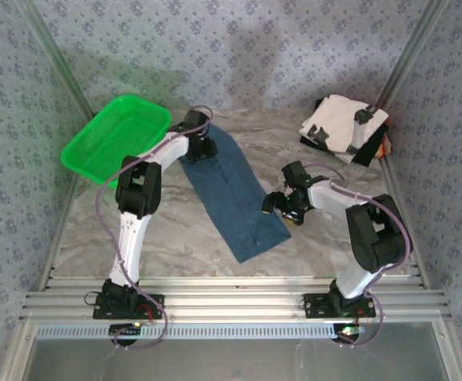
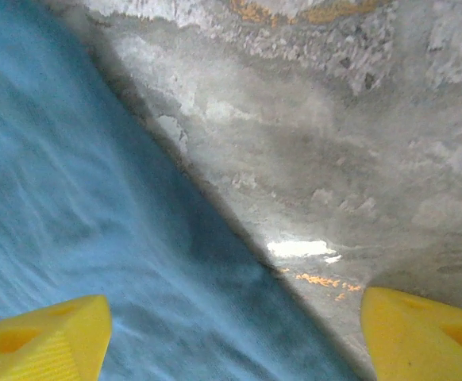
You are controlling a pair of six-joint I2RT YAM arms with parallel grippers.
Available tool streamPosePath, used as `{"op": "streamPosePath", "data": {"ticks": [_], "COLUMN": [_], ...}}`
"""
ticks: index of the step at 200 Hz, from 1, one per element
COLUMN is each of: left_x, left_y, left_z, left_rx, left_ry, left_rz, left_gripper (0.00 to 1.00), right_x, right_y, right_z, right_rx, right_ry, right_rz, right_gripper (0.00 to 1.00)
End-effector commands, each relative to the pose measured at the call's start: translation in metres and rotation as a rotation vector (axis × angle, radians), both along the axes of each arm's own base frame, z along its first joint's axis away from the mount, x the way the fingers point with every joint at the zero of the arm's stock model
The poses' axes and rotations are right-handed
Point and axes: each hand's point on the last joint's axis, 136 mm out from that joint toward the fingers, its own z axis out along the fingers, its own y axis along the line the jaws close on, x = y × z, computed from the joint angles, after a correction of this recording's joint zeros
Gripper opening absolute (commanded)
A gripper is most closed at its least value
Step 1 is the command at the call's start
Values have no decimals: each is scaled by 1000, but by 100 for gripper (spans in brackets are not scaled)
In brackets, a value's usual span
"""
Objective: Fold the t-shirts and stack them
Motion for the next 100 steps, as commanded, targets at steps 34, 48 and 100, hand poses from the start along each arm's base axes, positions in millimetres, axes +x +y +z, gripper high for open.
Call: {"op": "streamPosePath", "data": {"ticks": [34,48,100], "left_x": [2,0,-38], "left_y": [-60,-86,-139], "left_z": [-29,-28,-27], "left_rx": [-13,-40,-107], "left_ry": [55,47,80], "left_rz": [-197,-259,-491], "left_gripper": [53,52,50], "right_x": [-102,-111,-139], "right_y": [39,42,63], "right_z": [-37,-40,-22], "right_rx": [48,42,93], "right_ry": [362,383,416], "right_rz": [50,56,100], "right_gripper": [83,82,76]}}
